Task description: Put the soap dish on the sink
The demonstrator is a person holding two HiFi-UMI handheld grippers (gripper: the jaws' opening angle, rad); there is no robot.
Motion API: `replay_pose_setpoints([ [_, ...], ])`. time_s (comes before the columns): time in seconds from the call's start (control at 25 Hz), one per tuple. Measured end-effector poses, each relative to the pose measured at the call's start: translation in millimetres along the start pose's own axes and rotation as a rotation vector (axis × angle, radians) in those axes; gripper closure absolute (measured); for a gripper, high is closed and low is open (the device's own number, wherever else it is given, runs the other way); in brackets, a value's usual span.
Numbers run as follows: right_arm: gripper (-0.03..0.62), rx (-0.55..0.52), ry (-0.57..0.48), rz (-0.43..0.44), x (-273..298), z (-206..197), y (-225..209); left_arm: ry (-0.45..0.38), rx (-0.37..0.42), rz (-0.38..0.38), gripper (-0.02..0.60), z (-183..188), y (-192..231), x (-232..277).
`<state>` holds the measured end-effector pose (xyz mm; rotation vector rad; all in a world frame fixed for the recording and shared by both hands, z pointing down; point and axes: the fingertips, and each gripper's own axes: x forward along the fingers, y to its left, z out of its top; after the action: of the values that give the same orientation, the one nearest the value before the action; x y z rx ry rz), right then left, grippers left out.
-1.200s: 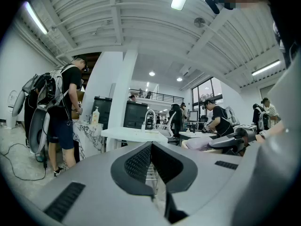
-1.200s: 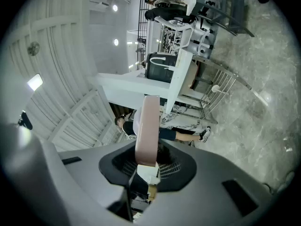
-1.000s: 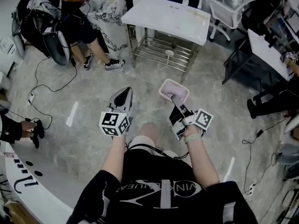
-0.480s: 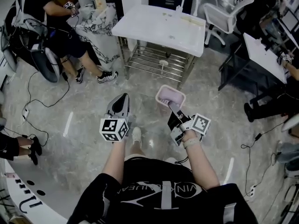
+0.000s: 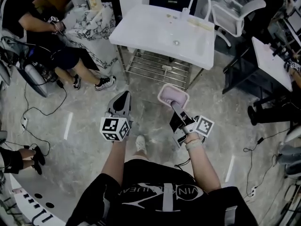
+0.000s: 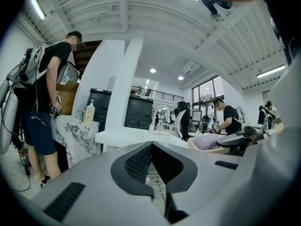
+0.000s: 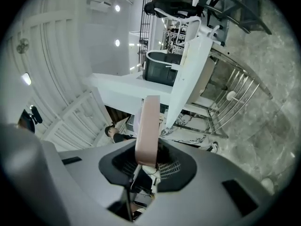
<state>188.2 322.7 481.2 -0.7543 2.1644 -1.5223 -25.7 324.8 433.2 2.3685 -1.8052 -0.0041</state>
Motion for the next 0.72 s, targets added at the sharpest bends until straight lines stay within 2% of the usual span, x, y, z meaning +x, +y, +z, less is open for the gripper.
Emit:
replay_pose_setpoints([
  [0.36, 0.497, 0.021, -0.051, 0.008, 73, 34, -14, 0.030, 0.024, -0.056, 0.565, 9, 53, 69],
  [0.72, 0.497, 0.022, -0.086, -0.014, 134, 49, -28, 0.038, 0.032, -0.090, 0.565, 15, 109, 110],
])
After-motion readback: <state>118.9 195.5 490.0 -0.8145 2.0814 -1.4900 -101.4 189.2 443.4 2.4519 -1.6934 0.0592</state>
